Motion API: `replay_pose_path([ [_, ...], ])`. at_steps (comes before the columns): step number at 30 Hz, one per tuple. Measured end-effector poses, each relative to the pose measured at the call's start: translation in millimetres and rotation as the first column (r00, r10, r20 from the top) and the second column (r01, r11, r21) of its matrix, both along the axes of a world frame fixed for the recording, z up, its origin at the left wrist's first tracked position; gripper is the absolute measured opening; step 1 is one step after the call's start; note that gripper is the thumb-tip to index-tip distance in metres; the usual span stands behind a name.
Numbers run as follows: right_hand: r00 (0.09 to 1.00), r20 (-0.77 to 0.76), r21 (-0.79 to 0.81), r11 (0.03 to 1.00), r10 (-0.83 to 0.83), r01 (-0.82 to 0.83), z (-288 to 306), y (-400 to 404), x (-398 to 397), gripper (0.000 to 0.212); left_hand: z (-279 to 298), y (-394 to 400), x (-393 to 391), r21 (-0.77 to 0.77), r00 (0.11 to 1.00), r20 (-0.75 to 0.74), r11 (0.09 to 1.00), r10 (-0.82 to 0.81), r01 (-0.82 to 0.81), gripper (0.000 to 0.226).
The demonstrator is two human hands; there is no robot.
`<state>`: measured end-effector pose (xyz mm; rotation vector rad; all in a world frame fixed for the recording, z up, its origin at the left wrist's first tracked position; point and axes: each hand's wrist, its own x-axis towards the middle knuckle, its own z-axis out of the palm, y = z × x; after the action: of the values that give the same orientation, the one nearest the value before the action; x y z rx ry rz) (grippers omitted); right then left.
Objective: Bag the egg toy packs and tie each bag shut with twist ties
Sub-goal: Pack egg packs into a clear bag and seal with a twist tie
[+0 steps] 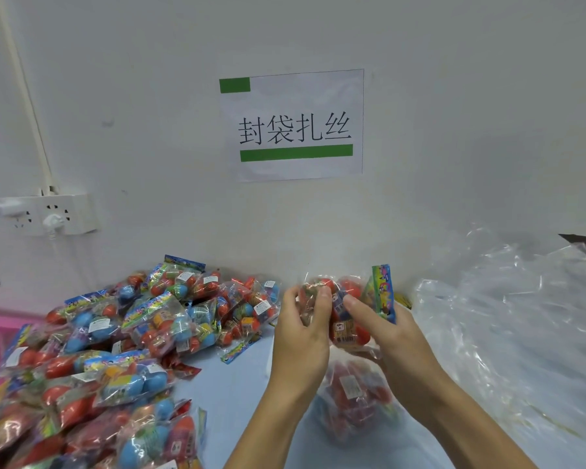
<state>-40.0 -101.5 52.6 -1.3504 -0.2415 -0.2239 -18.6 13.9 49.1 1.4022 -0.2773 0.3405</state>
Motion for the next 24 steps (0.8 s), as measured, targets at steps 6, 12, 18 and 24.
replay_pose_path([
  [6,0.993,0.078,-0.056,0.994,-0.091,0.095,0,1,-2,0.025,1,3,-3,-0.026,0.996,0.058,0.997,-0.066,0.067,0.015],
  [12,0.963,0.208,-0.131,0.971,-0.168,0.198,-2,8,-4,0.014,3,3,-4,-0.197,0.991,-0.018,0.972,-0.133,0.127,0.033],
  [18,0.989,0.143,-0.030,0.999,-0.033,0.038,-4,15,-5,0.014,-2,1,3,-0.052,0.966,0.106,0.972,0.235,-0.230,0.022],
  [24,0.998,0.046,0.074,0.997,0.029,-0.033,-4,14,0,0.029,-2,5,3,0.029,0.924,0.167,0.935,0.345,-0.354,0.043],
])
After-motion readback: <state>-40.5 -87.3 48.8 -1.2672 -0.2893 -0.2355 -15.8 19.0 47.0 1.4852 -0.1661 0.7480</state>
